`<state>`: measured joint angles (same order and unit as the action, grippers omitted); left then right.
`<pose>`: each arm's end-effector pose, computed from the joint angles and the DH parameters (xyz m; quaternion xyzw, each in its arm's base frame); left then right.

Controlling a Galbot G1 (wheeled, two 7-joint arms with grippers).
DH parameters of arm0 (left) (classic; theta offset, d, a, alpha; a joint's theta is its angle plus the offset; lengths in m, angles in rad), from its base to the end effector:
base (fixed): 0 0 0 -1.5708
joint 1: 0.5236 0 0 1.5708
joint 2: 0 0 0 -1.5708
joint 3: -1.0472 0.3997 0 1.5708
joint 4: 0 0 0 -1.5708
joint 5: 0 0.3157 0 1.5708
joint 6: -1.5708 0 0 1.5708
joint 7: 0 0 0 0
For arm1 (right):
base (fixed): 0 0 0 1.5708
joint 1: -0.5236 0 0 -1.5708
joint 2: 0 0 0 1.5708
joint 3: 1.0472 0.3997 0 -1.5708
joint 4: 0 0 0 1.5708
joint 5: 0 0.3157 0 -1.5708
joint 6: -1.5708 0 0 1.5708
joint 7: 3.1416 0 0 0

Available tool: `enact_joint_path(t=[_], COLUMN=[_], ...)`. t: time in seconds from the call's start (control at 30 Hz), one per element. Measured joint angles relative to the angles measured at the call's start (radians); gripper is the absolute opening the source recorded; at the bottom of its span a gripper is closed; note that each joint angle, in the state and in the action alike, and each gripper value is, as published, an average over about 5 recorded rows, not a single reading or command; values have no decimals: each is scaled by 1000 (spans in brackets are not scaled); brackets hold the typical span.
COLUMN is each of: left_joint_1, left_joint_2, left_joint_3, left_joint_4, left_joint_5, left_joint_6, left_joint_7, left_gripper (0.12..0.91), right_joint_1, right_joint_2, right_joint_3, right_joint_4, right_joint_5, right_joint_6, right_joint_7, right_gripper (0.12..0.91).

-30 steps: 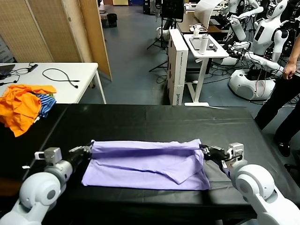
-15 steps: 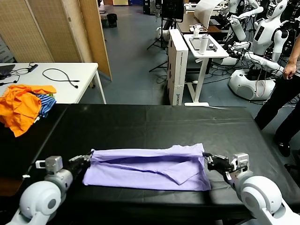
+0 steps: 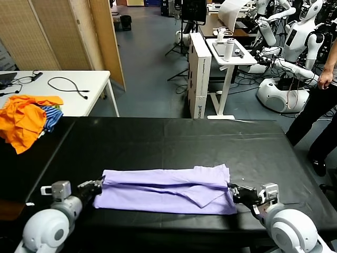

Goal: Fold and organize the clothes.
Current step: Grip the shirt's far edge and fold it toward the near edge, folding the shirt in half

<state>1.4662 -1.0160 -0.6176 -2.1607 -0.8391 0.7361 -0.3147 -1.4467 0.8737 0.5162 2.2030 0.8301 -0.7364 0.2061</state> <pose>0.1664 0.1390 -0.2684 -0.0212 -0.9466 0.0471 0.3182 0.1706 -0.1354 -0.2507 0.1295 -0.9372 0.0064 0.3239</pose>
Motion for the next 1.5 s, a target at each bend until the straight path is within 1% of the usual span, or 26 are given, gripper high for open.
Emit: enact_joint_path(t=[0.03, 0.07, 0.17, 0.2, 0.23, 0.27, 0.3, 0.33, 0.37, 0.4, 0.43, 0.57, 0.67, 0.77, 1.0, 1.07, 1.17, 1.23, 1.4, 1.5], left_joint_1=[3, 7, 18, 23, 27, 31, 34, 34, 31, 26, 18, -29, -67, -98, -146, -152, -156, -157, -156, -156], left_joint_2=[-3, -6, -13, -14, -15, -16, -18, -19, -21, -24, -26, -40, -49, -57, -72, -75, -75, -75, -77, -79], left_joint_3=[0, -2, -9, -13, -15, -18, -19, -18, -16, -13, -9, 18, 37, 52, 84, 88, 91, 91, 92, 92], left_joint_4=[-4, -8, -24, -31, -38, -46, -53, -58, -62, -64, -63, -42, -12, 21, 93, 107, 123, 132, 148, 159], left_joint_5=[6, 11, 18, 18, 19, 19, 18, 14, 9, 3, -3, -7, 6, 20, 30, 32, 35, 36, 41, 41], left_joint_6=[0, 0, 0, 0, 0, 0, 0, 0, 0, 0, 0, 0, -7, -24, -39, -40, -42, -42, -40, -40], left_joint_7=[-11, -24, -62, -71, -77, -83, -87, -90, -91, -93, -94, -90, -73, -54, -34, -32, -29, -29, -34, -34], left_gripper=[231, 278, 459, 535, 591, 648, 721, 775, 816, 859, 883, 905, 907, 907, 907, 903, 870, 826, 708, 672], right_joint_1=[-3, -7, -16, -17, -17, -13, -8, 1, 14, 30, 48, 139, 205, 253, 282, 283, 285, 289, 295, 295], right_joint_2=[0, 1, 2, 3, 4, 6, 10, 14, 19, 25, 32, 63, 88, 108, 138, 144, 151, 155, 167, 171], right_joint_3=[4, 8, 27, 33, 40, 45, 48, 49, 47, 43, 38, -3, -39, -65, -83, -86, -92, -96, -103, -106], right_joint_4=[5, 10, 33, 42, 49, 55, 59, 59, 56, 50, 41, -26, -92, -152, -229, -236, -246, -254, -274, -283], right_joint_5=[0, 1, 9, 14, 20, 27, 33, 38, 42, 44, 45, 35, 21, 12, 1, -2, -6, -9, -16, -19], right_joint_6=[0, 0, 0, 0, 0, 0, 0, 0, 0, 0, 0, 0, 0, 0, 0, 0, 0, 0, 0, 0], right_joint_7=[-1, -1, -1, 0, 3, 8, 14, 22, 29, 35, 40, 43, 41, 39, 37, 36, 36, 35, 34, 33], right_gripper=[329, 386, 575, 632, 706, 761, 804, 850, 877, 888, 899, 906, 907, 907, 905, 883, 812, 777, 749, 715])
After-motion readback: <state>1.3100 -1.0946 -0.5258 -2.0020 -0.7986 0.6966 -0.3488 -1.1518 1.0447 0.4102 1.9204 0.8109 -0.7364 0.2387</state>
